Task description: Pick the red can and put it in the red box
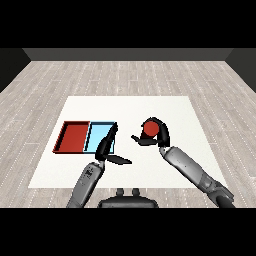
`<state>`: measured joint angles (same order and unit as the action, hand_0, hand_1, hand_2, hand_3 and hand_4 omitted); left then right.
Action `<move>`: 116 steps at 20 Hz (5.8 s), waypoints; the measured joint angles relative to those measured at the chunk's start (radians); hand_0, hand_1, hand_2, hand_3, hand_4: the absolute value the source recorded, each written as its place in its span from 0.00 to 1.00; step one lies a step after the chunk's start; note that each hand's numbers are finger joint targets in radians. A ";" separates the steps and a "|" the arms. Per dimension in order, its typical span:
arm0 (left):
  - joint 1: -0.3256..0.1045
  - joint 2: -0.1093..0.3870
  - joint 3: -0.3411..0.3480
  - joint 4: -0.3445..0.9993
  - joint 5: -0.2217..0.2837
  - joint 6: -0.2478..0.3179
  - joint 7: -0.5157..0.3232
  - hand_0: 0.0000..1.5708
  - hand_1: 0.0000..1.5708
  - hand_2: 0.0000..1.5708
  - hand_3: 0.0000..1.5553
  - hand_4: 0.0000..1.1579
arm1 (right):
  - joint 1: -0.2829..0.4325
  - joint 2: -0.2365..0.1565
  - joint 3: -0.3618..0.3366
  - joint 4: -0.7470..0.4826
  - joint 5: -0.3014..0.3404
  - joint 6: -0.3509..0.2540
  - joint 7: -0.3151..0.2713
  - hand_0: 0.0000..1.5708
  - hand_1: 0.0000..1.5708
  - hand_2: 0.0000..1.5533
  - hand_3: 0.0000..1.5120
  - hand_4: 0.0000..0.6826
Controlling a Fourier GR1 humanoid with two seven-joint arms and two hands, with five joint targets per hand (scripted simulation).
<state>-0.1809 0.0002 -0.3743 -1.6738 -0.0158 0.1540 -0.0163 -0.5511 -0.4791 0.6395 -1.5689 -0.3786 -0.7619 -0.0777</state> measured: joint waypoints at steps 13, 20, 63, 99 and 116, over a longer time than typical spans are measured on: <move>-0.079 0.000 -0.055 0.144 0.085 0.053 -0.017 0.00 0.00 0.00 0.00 0.00 | 0.046 0.141 -0.060 -0.044 0.238 0.081 0.093 0.92 0.92 0.93 0.92 0.80; -0.099 0.000 -0.071 0.199 0.133 0.080 -0.027 0.00 0.00 0.00 0.00 0.00 | 0.064 0.209 -0.138 -0.044 0.304 0.190 0.106 0.93 0.93 0.92 0.91 0.83; -0.161 0.005 -0.048 0.244 0.161 0.347 0.043 1.00 1.00 0.98 0.93 0.83 | 0.005 0.479 -0.100 0.003 0.455 0.240 0.136 0.90 0.90 0.91 0.91 0.75; -0.132 0.146 0.196 0.244 0.086 0.266 -0.023 1.00 1.00 1.00 0.97 0.97 | 0.446 0.340 -0.416 -0.379 0.320 0.466 0.056 0.00 0.00 0.00 0.00 0.00; -0.263 0.407 0.505 0.912 0.081 0.175 -0.133 1.00 1.00 1.00 0.97 0.88 | 0.603 0.285 -0.646 -0.190 0.233 0.501 -0.074 0.00 0.00 0.00 0.00 0.00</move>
<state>-0.4439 0.4070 0.1304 -0.7619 0.0649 0.3294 -0.1490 0.0523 -0.1939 -0.0063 -1.7587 -0.1460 -0.2608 -0.1515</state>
